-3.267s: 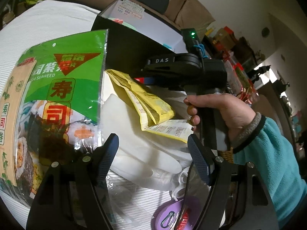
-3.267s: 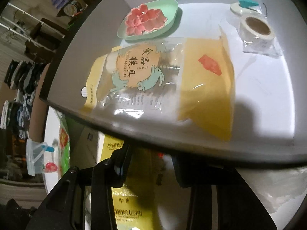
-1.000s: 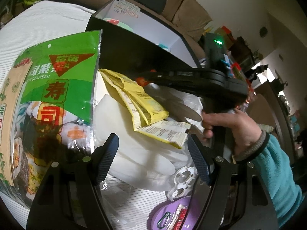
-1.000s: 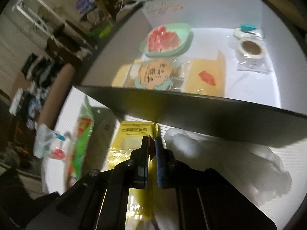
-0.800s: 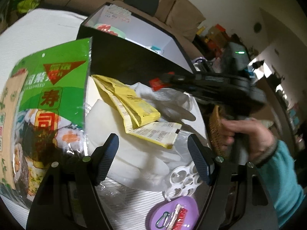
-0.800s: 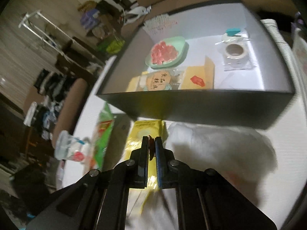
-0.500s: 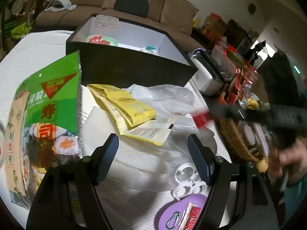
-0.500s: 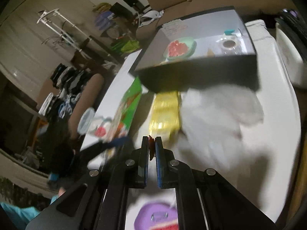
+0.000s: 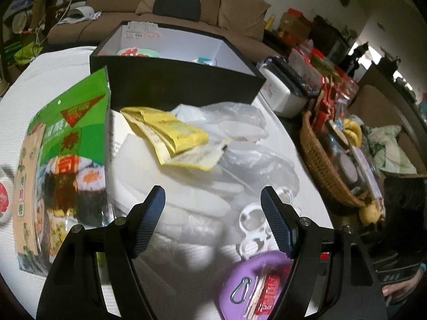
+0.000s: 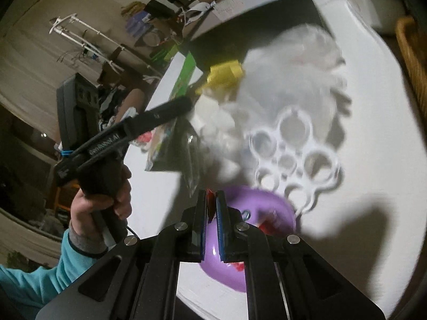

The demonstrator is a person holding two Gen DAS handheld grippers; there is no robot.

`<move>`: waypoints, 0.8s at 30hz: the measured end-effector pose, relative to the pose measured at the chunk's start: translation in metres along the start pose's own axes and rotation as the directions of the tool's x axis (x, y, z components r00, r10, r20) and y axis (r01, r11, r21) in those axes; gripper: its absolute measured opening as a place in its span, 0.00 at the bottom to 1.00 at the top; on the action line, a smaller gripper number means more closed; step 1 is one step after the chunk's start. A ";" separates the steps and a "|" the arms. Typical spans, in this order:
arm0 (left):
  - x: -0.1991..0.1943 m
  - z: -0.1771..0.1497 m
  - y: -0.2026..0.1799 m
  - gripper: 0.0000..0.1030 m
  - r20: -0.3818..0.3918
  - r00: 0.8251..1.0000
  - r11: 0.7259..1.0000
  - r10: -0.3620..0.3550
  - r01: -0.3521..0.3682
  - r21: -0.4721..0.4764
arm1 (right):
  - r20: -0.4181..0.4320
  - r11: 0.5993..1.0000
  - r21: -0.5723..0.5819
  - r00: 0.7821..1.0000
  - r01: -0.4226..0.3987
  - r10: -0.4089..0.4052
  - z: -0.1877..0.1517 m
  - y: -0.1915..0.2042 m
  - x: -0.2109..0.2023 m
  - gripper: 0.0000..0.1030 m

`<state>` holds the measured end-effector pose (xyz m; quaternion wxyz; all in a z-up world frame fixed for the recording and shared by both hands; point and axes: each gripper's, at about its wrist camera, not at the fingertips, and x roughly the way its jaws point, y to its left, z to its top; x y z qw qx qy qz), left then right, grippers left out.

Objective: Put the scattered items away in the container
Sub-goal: 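Carry the red packet to the purple plate and open the right gripper, then withdraw the right gripper from the purple plate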

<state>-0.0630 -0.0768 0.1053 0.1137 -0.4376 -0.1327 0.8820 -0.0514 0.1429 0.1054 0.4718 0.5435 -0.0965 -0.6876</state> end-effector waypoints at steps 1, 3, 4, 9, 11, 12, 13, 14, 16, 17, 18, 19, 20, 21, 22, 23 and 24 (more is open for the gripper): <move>0.001 -0.003 -0.002 0.70 -0.008 1.000 1.000 0.007 -0.007 0.012 | -0.004 1.000 0.009 1.000 -0.009 0.009 -0.004 -0.002 0.004 0.06; 0.002 -0.009 -0.004 0.70 -0.021 1.000 1.000 0.016 -0.015 0.027 | -0.018 1.000 0.009 1.000 -0.013 0.013 -0.011 -0.005 0.012 0.07; 0.002 -0.013 -0.004 0.70 -0.028 0.999 0.999 0.017 -0.016 0.030 | -0.029 1.000 0.001 1.000 -0.012 0.012 -0.013 -0.005 0.016 0.08; 0.000 -0.033 0.006 0.70 -0.080 0.996 0.999 -0.025 0.023 -0.026 | -0.031 1.000 -0.007 0.999 -0.021 0.020 -0.025 -0.013 0.025 0.24; -0.004 -0.043 0.012 0.70 -0.095 0.993 0.994 -0.074 0.066 -0.083 | -0.012 0.999 0.030 0.999 -0.035 0.035 -0.025 -0.020 0.022 0.36; -0.006 -0.047 0.013 0.70 -0.098 0.992 0.993 -0.080 0.071 -0.095 | 0.005 0.999 0.032 0.999 -0.044 0.043 -0.025 -0.020 0.017 0.38; -0.008 -0.050 0.013 0.70 -0.097 0.993 0.994 -0.071 0.062 -0.091 | 0.026 0.999 0.026 0.999 -0.045 0.045 -0.024 -0.020 0.011 0.38; -0.009 -0.052 0.011 0.70 -0.094 0.994 0.996 -0.051 0.044 -0.075 | 0.046 0.999 0.022 0.998 -0.043 0.042 -0.023 -0.021 0.006 0.39; -0.010 -0.057 0.006 0.70 -0.088 0.996 0.999 0.006 -0.010 -0.035 | 0.089 0.999 0.032 0.996 -0.024 0.022 -0.023 -0.026 -0.004 0.46; -0.009 -0.061 0.004 0.70 -0.088 0.996 0.999 0.032 -0.034 -0.023 | 0.100 0.999 0.045 0.995 -0.017 0.012 -0.023 -0.029 -0.006 0.49; -0.008 -0.064 0.003 0.70 -0.094 0.995 0.999 0.042 -0.044 -0.024 | 0.109 0.998 0.058 0.994 -0.013 0.007 -0.023 -0.032 -0.008 0.49; -0.007 -0.068 0.002 0.70 -0.102 0.994 0.998 0.043 -0.046 -0.031 | 0.112 0.998 0.063 0.994 -0.013 0.006 -0.023 -0.033 -0.010 0.49; -0.006 -0.070 0.000 0.70 -0.107 0.993 0.998 0.041 -0.045 -0.033 | 0.111 0.998 0.060 0.994 -0.012 0.005 -0.023 -0.034 -0.011 0.49; -0.005 -0.071 -0.003 0.70 -0.108 0.993 0.999 0.044 -0.047 -0.026 | 0.109 0.999 0.053 0.994 -0.007 0.001 -0.023 -0.034 -0.013 0.49; -0.005 -0.072 -0.007 0.70 -0.108 0.993 0.998 0.054 -0.055 -0.011 | 0.106 0.999 0.044 0.994 -0.002 -0.003 -0.024 -0.033 -0.013 0.50; -0.005 -0.073 -0.011 0.70 -0.106 0.992 0.998 0.065 -0.065 0.004 | 0.103 0.999 0.038 0.995 0.001 -0.005 -0.025 -0.034 -0.014 0.51; -0.005 -0.073 -0.013 0.70 -0.104 0.992 0.997 0.073 -0.072 0.013 | 0.102 0.999 0.038 0.995 0.006 -0.009 -0.025 -0.034 -0.015 0.52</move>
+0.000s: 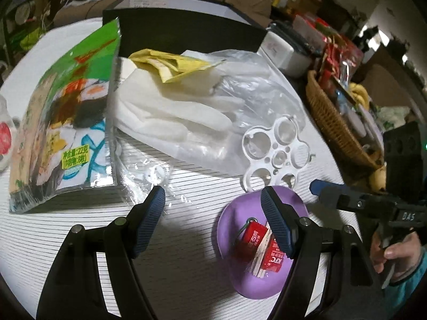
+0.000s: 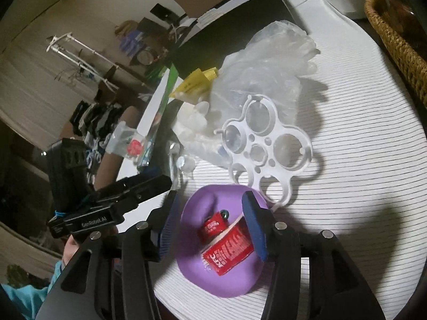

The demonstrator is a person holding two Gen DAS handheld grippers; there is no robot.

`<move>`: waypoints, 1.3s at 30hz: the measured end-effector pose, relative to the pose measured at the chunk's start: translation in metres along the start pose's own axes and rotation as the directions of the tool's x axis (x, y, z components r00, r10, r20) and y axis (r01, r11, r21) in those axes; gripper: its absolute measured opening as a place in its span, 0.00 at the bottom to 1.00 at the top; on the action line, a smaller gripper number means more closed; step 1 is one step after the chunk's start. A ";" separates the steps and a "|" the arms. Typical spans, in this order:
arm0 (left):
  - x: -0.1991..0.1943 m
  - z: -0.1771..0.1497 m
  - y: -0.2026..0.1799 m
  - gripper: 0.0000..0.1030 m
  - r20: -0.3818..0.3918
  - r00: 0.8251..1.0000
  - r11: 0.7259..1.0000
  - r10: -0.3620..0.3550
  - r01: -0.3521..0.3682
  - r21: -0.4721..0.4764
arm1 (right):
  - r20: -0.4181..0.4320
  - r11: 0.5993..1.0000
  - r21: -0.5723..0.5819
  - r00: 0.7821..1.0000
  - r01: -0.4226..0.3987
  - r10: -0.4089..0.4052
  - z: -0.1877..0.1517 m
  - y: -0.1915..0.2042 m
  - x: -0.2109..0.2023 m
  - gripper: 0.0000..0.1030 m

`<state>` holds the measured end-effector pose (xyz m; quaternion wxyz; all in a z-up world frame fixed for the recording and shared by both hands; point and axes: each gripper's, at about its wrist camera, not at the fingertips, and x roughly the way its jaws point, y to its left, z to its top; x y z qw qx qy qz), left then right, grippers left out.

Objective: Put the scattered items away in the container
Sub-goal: 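Withdraw the right gripper from the purple plate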

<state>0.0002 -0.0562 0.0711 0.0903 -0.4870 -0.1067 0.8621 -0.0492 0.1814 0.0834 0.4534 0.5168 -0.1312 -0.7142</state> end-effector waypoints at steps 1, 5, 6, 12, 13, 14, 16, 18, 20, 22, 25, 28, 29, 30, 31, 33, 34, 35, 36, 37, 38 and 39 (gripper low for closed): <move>-0.001 -0.001 -0.002 0.70 0.001 1.000 1.000 0.002 -0.002 0.002 | -0.003 1.000 0.002 1.000 0.005 -0.005 -0.001 -0.001 0.000 0.52; -0.002 -0.005 -0.006 0.70 -0.002 1.000 1.000 -0.005 0.005 -0.010 | -0.012 0.999 0.008 0.999 0.035 -0.035 -0.002 -0.008 -0.001 0.54; -0.002 -0.006 -0.007 0.70 -0.004 1.000 1.000 -0.005 0.005 -0.011 | -0.010 0.999 0.013 0.999 0.039 -0.039 -0.002 -0.010 -0.002 0.54; 0.000 -0.016 -0.012 0.70 -0.018 1.000 1.000 -0.002 0.002 -0.015 | -0.004 0.997 0.029 0.998 0.065 -0.065 -0.003 -0.015 -0.004 0.58; -0.001 -0.019 -0.011 0.70 -0.021 1.000 1.000 -0.004 0.003 -0.023 | -0.004 0.997 0.032 0.997 0.071 -0.071 -0.002 -0.016 -0.005 0.59; -0.001 -0.022 -0.010 0.70 -0.025 1.000 0.999 -0.009 0.008 -0.033 | -0.002 0.996 0.039 0.997 0.075 -0.075 -0.002 -0.018 -0.006 0.60; -0.002 -0.030 -0.005 0.70 -0.034 0.999 0.998 -0.027 0.025 -0.062 | 0.007 0.995 0.055 0.997 0.081 -0.081 -0.001 -0.022 -0.010 0.62; -0.002 -0.039 -0.001 0.70 -0.047 0.998 0.995 -0.045 0.041 -0.089 | 0.016 0.993 0.074 0.996 0.090 -0.091 0.000 -0.025 -0.014 0.64; -0.001 -0.048 0.001 0.70 -0.062 0.997 0.993 -0.054 0.048 -0.106 | 0.016 0.989 0.105 0.994 0.107 -0.109 0.001 -0.030 -0.017 0.68; 0.000 -0.057 0.001 0.70 -0.073 0.996 0.992 -0.052 0.043 -0.115 | 0.018 0.986 0.122 0.993 0.115 -0.118 0.001 -0.033 -0.021 0.70; 0.004 -0.068 -0.001 0.68 -0.091 0.994 0.993 -0.053 0.043 -0.114 | 0.020 0.988 0.110 0.993 0.111 -0.114 0.001 -0.033 -0.025 0.70; 0.007 -0.071 -0.007 0.66 -0.094 0.995 0.996 -0.034 0.025 -0.090 | 0.013 0.990 0.069 0.992 0.125 -0.126 -0.003 -0.029 -0.028 0.70; 0.007 -0.071 -0.008 0.66 -0.089 0.996 0.996 -0.026 0.018 -0.085 | 0.008 0.988 0.061 0.990 0.140 -0.141 -0.004 -0.028 -0.028 0.70; 0.006 -0.069 -0.009 0.66 -0.084 0.996 0.996 -0.024 0.016 -0.086 | 0.004 0.986 0.055 0.987 0.159 -0.159 -0.004 -0.029 -0.028 0.70; 0.005 -0.069 -0.009 0.66 -0.075 0.997 0.996 -0.023 0.016 -0.092 | 0.002 0.983 0.052 0.984 0.175 -0.175 -0.005 -0.030 -0.029 0.70; 0.002 -0.066 -0.007 0.66 -0.054 0.998 0.994 -0.024 0.018 -0.107 | 0.018 0.982 0.054 0.983 0.184 -0.185 -0.003 -0.032 -0.032 0.70; 0.002 -0.064 -0.004 0.66 -0.046 0.998 0.992 -0.033 0.027 -0.120 | 0.036 0.981 0.056 0.982 0.185 -0.187 0.000 -0.034 -0.035 0.70; 0.002 -0.062 -0.001 0.66 -0.040 0.998 0.990 -0.046 0.041 -0.136 | 0.053 0.980 0.061 0.980 0.189 -0.192 0.003 -0.037 -0.037 0.70; 0.003 -0.058 0.002 0.66 -0.038 0.997 0.986 -0.064 0.057 -0.154 | 0.068 0.979 0.070 0.979 0.189 -0.194 0.008 -0.039 -0.037 0.70; 0.006 -0.053 0.005 0.66 -0.039 0.996 0.982 -0.083 0.075 -0.175 | 0.075 0.980 0.082 0.979 0.183 -0.189 0.013 -0.043 -0.035 0.70; 0.008 -0.046 0.007 0.66 -0.037 0.995 0.978 -0.095 0.086 -0.190 | 0.075 0.980 0.096 0.981 0.172 -0.179 0.017 -0.046 -0.032 0.70; 0.010 -0.040 0.008 0.66 -0.029 0.994 0.976 -0.102 0.094 -0.195 | 0.067 0.981 0.112 0.983 0.160 -0.168 0.020 -0.049 -0.029 0.70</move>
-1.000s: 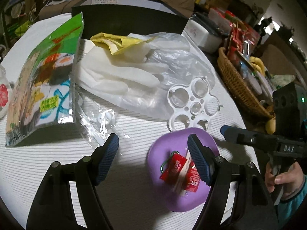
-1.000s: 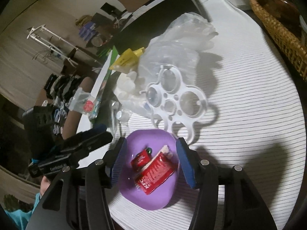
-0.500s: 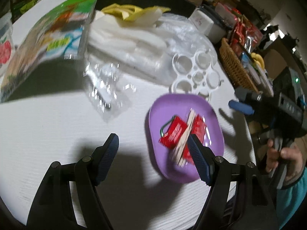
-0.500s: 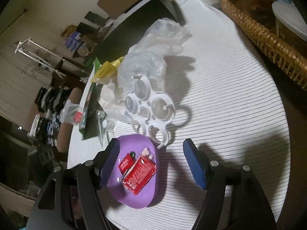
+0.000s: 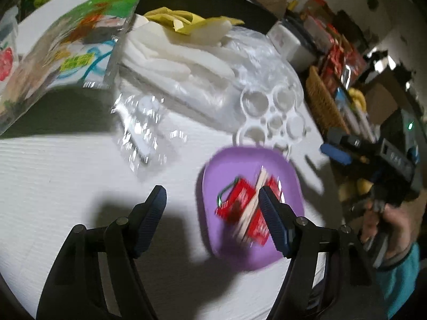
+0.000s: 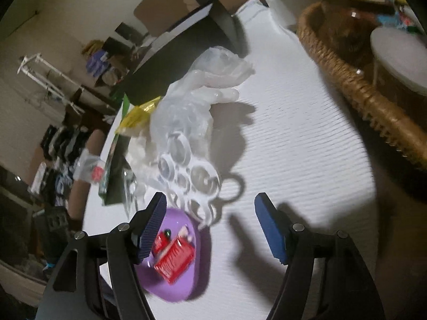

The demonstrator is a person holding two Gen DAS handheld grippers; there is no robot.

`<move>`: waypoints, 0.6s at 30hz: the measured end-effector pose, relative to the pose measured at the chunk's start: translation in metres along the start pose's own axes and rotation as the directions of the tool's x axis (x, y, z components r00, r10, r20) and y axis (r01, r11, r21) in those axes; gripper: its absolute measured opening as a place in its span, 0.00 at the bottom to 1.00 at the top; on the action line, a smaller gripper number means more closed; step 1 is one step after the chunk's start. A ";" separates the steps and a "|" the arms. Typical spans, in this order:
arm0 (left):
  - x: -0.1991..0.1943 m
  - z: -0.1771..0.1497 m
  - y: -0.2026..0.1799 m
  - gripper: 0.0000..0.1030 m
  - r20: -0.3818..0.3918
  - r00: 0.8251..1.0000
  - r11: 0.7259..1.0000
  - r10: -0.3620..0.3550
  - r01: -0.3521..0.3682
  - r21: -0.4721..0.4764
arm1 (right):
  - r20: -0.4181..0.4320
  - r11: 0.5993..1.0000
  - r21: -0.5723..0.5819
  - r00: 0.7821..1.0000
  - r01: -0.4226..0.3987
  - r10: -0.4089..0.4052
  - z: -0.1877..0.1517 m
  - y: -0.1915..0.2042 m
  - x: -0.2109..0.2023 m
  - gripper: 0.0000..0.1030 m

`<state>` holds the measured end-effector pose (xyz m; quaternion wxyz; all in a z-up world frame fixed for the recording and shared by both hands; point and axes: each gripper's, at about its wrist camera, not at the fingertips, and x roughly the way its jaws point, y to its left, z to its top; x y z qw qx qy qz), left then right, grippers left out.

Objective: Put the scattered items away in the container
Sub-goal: 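Withdraw the right gripper from the purple plate, then grasp the white flower-shaped plastic holder with the left gripper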

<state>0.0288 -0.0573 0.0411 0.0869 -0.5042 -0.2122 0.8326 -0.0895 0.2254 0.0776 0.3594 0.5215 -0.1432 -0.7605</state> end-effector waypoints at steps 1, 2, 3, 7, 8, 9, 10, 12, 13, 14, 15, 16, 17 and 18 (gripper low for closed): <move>0.002 0.007 -0.002 0.66 0.009 1.000 1.000 -0.007 0.007 -0.001 | -0.008 1.000 0.016 1.000 -0.004 0.004 0.002 -0.001 0.005 0.70; 0.004 0.014 -0.005 0.66 0.015 1.000 1.000 -0.012 0.012 0.002 | -0.009 1.000 0.025 1.000 0.000 0.000 0.003 -0.001 0.008 0.70; 0.006 0.021 -0.009 0.64 0.019 1.000 1.000 -0.019 0.019 0.009 | -0.005 1.000 0.031 1.000 -0.001 0.001 0.005 -0.001 0.010 0.70; 0.021 0.045 -0.038 0.56 0.019 1.000 0.992 0.015 -0.017 0.127 | 0.020 1.000 0.012 1.000 -0.020 0.020 0.012 0.001 0.014 0.65; 0.024 0.048 -0.044 0.53 0.019 0.999 0.987 0.033 -0.036 0.159 | 0.012 1.000 0.011 1.000 -0.022 0.021 0.014 0.000 0.016 0.61; 0.028 0.052 -0.049 0.46 0.020 0.998 0.981 0.054 -0.057 0.186 | 0.005 1.000 0.012 1.000 -0.027 0.027 0.014 0.000 0.018 0.55; 0.033 0.056 -0.053 0.43 0.018 0.997 0.974 0.074 -0.076 0.212 | 0.000 0.999 0.012 0.999 -0.033 0.033 0.014 0.000 0.019 0.52; 0.043 0.062 -0.056 0.33 0.004 0.996 0.967 0.089 -0.087 0.240 | 0.005 0.999 -0.005 0.999 -0.034 0.034 0.014 0.002 0.018 0.43; 0.047 0.064 -0.056 0.33 -0.003 0.996 0.968 0.084 -0.081 0.239 | 0.008 0.999 -0.013 1.000 -0.029 0.029 0.015 0.003 0.017 0.41; 0.050 0.065 -0.055 0.33 -0.010 0.997 0.970 0.073 -0.069 0.231 | 0.012 0.999 -0.015 0.999 -0.030 0.030 0.015 0.003 0.016 0.39; 0.052 0.066 -0.054 0.33 -0.015 0.998 0.974 0.062 -0.057 0.219 | 0.014 0.999 -0.012 0.999 -0.037 0.037 0.015 0.002 0.015 0.37; 0.055 0.068 -0.054 0.33 -0.022 0.998 0.977 0.054 -0.048 0.206 | 0.014 0.999 -0.009 0.999 -0.040 0.040 0.016 0.002 0.015 0.37; 0.057 0.069 -0.054 0.33 -0.028 0.998 0.979 0.051 -0.044 0.201 | 0.010 0.999 -0.008 0.999 -0.036 0.037 0.015 0.001 0.015 0.36; 0.060 0.070 -0.055 0.33 -0.031 0.998 0.977 0.054 -0.046 0.206 | 0.004 0.999 -0.008 0.999 -0.036 0.036 0.015 0.002 0.016 0.36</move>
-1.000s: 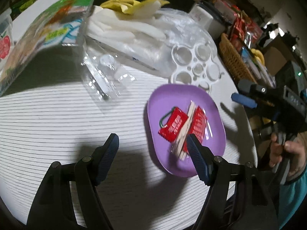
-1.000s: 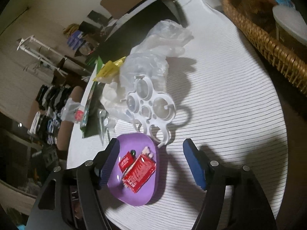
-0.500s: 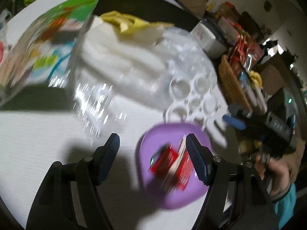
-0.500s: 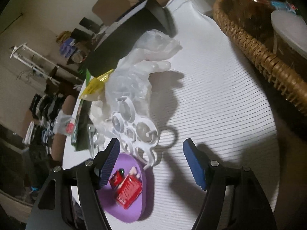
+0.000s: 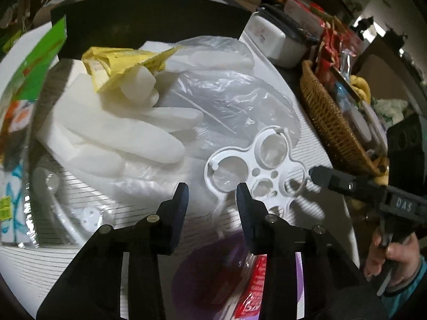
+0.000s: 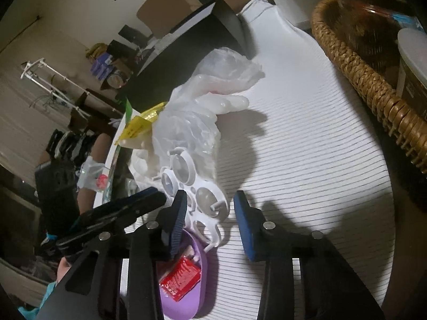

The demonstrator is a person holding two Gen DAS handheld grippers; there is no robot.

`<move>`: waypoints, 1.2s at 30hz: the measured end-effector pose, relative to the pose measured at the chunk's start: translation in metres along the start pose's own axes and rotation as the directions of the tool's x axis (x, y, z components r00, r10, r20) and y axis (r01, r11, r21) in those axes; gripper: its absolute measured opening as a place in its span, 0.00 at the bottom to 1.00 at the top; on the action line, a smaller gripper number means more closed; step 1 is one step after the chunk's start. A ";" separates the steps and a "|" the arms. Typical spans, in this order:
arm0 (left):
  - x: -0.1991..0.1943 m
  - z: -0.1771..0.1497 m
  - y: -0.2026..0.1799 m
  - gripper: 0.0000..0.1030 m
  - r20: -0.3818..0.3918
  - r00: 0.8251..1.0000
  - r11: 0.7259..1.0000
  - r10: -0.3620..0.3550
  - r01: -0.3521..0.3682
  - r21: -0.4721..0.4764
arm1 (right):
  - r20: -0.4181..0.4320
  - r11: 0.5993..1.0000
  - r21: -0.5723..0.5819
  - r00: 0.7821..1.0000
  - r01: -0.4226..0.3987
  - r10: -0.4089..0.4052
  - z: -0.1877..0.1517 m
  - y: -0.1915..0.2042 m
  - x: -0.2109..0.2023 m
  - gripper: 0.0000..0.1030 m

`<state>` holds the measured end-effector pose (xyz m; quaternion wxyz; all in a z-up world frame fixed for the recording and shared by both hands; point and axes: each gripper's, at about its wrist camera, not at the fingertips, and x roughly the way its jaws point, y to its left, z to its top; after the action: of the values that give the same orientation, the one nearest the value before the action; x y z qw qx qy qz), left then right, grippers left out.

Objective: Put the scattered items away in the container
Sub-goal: 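Grasp the white flower-shaped plastic holder with the left gripper, then lower the white holder onto the purple plate and open the left gripper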

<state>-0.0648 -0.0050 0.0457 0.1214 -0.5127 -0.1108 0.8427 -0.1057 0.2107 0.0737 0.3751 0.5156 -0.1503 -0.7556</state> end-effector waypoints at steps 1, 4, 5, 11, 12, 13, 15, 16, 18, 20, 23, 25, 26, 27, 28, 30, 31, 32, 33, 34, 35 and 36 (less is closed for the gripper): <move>0.002 0.001 -0.002 0.33 -0.001 1.000 1.000 0.005 -0.005 0.009 | -0.006 1.000 -0.002 1.000 -0.008 0.008 0.000 0.001 0.001 0.35; 0.008 0.005 -0.007 0.33 -0.007 1.000 1.000 0.006 -0.006 0.020 | -0.016 1.000 -0.026 1.000 -0.002 0.001 -0.001 0.004 0.003 0.35; 0.011 0.007 -0.007 0.34 -0.012 1.000 1.000 -0.001 0.002 0.014 | -0.018 1.000 -0.028 1.000 0.000 0.000 -0.001 0.004 0.003 0.35; 0.014 0.012 -0.004 0.34 -0.017 0.999 0.999 -0.038 0.038 -0.012 | 0.005 0.999 -0.021 0.999 -0.031 0.031 0.002 0.002 -0.002 0.35; 0.012 0.012 -0.003 0.34 -0.011 0.999 0.999 -0.046 0.046 -0.013 | 0.011 0.999 -0.022 0.999 -0.038 0.038 0.003 0.002 -0.004 0.35; 0.007 0.013 -0.003 0.33 0.002 0.998 0.998 -0.057 0.057 -0.014 | 0.020 0.999 -0.025 0.999 -0.044 0.044 0.003 0.003 -0.006 0.35; -0.004 0.016 -0.002 0.22 0.032 0.996 0.997 -0.080 0.080 -0.017 | 0.039 0.999 -0.037 0.998 -0.039 0.040 0.005 0.005 -0.011 0.36; -0.011 0.017 -0.001 0.21 0.047 0.994 0.995 -0.096 0.098 -0.021 | 0.047 0.998 -0.043 0.998 -0.043 0.045 0.006 0.006 -0.014 0.36; -0.022 0.016 0.002 0.21 0.067 0.989 0.990 -0.133 0.135 -0.025 | 0.058 0.996 -0.057 0.996 -0.062 0.066 0.005 0.009 -0.018 0.36; -0.031 0.012 0.005 0.21 0.074 0.985 0.987 -0.159 0.160 -0.017 | 0.063 0.994 -0.093 0.996 -0.062 0.068 0.004 0.015 -0.021 0.36; -0.042 0.002 0.009 0.21 0.079 0.979 0.982 -0.187 0.189 -0.019 | 0.072 0.987 -0.143 0.994 -0.073 0.084 0.001 0.026 -0.026 0.38; -0.052 -0.004 0.009 0.22 0.094 0.977 0.982 -0.189 0.191 -0.004 | 0.086 0.980 -0.174 0.990 -0.097 0.113 -0.003 0.035 -0.032 0.38; -0.058 -0.007 0.008 0.22 0.108 0.976 0.982 -0.189 0.189 0.011 | 0.095 0.975 -0.197 0.988 -0.104 0.125 -0.005 0.040 -0.035 0.38; -0.065 -0.010 0.007 0.22 0.121 0.975 0.982 -0.188 0.187 0.024 | 0.103 0.968 -0.226 0.986 -0.104 0.130 -0.007 0.046 -0.038 0.38; -0.072 -0.014 0.007 0.23 0.134 0.973 0.982 -0.188 0.185 0.032 | 0.106 0.962 -0.254 0.985 -0.102 0.133 -0.010 0.052 -0.041 0.38; -0.081 -0.019 0.007 0.24 0.146 0.972 0.983 -0.185 0.182 0.032 | 0.097 0.955 -0.274 0.984 -0.116 0.147 -0.014 0.060 -0.043 0.41; -0.084 -0.022 0.008 0.24 0.150 0.973 0.984 -0.178 0.175 0.033 | 0.088 0.953 -0.277 0.985 -0.121 0.151 -0.017 0.062 -0.043 0.41; -0.087 -0.026 0.008 0.24 0.153 0.974 0.985 -0.170 0.167 0.036 | 0.077 0.951 -0.282 0.985 -0.125 0.153 -0.020 0.064 -0.041 0.43; -0.088 -0.029 0.008 0.24 0.155 0.974 0.986 -0.165 0.161 0.037 | 0.064 0.949 -0.288 0.986 -0.128 0.153 -0.023 0.066 -0.040 0.44; -0.090 -0.035 0.010 0.24 0.156 0.974 0.987 -0.162 0.159 0.032 | 0.055 0.946 -0.297 0.987 -0.129 0.151 -0.026 0.068 -0.039 0.44; -0.091 -0.042 0.012 0.24 0.157 0.974 0.987 -0.161 0.160 0.021 | 0.049 0.943 -0.307 0.987 -0.132 0.154 -0.029 0.070 -0.039 0.46; -0.090 -0.048 0.013 0.24 0.154 0.975 0.987 -0.162 0.162 0.012 | 0.045 0.938 -0.321 0.987 -0.131 0.153 -0.033 0.072 -0.039 0.47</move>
<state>0.0169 -0.0431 0.0958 0.1806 -0.4350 -0.1613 0.8673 -0.0392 0.1955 0.1303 0.5011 0.4100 -0.0764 -0.7583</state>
